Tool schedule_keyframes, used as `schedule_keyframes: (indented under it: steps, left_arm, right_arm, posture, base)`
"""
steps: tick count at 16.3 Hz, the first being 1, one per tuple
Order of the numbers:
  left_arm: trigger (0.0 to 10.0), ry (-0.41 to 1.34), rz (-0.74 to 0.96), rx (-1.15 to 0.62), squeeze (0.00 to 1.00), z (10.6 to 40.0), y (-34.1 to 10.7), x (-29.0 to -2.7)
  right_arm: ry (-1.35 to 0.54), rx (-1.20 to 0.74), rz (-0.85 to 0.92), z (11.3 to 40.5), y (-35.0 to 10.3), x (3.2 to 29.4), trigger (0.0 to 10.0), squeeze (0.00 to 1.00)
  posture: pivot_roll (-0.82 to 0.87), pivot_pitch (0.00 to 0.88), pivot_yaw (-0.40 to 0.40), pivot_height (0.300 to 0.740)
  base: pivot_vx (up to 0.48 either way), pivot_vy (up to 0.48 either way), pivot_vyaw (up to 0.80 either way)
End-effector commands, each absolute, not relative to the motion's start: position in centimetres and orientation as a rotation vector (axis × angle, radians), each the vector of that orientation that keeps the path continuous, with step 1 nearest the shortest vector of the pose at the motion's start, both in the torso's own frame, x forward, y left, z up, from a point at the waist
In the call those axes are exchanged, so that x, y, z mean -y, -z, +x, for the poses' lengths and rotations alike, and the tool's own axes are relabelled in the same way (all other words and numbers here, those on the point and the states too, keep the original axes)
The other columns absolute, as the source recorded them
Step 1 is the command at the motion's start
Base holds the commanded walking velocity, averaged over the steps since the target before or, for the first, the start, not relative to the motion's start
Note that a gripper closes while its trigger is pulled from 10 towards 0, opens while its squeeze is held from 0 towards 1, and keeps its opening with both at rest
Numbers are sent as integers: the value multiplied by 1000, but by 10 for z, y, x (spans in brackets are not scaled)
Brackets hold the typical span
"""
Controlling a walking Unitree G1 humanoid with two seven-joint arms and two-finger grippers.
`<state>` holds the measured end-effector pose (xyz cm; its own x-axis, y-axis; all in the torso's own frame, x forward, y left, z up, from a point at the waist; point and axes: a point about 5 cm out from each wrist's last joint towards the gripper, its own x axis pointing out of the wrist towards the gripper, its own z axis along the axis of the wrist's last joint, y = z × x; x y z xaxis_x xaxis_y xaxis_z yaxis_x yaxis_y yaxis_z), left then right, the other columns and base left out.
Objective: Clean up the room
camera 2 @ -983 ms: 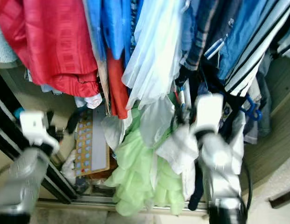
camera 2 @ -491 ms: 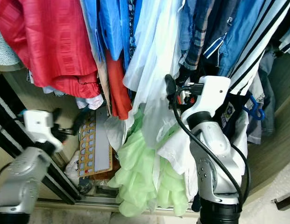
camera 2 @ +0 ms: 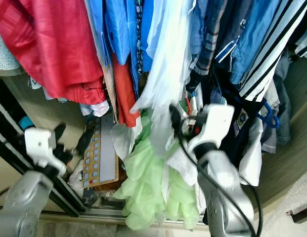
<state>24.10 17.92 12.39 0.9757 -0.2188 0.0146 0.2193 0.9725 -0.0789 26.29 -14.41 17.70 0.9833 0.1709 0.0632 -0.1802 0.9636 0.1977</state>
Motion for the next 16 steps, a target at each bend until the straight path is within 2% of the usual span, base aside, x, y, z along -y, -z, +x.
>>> schedule_keyframes:
  steps: [1, 8, 16]
  left_arm:
    - [10000, 217, -76, 12, 0, 236, -128, -178]
    - [10000, 216, -112, 7, 0, 236, -133, -166]
    - [10000, 241, -131, 22, 0, 238, -134, -149]
  right_arm:
    - [-190, 54, 190, 259, -182, 143, 10000, 0]
    - [-206, 27, 152, 246, -182, 143, 10000, 0]
    - [-229, 10, 111, 243, -176, 136, 10000, 0]
  posture:
    - [-84, 23, -16, 740]
    - [-124, 54, -23, 740]
    - [-119, 33, -16, 740]
  base:
    - [0, 0, 0]
    - [0, 0, 0]
    - [0, 0, 800]
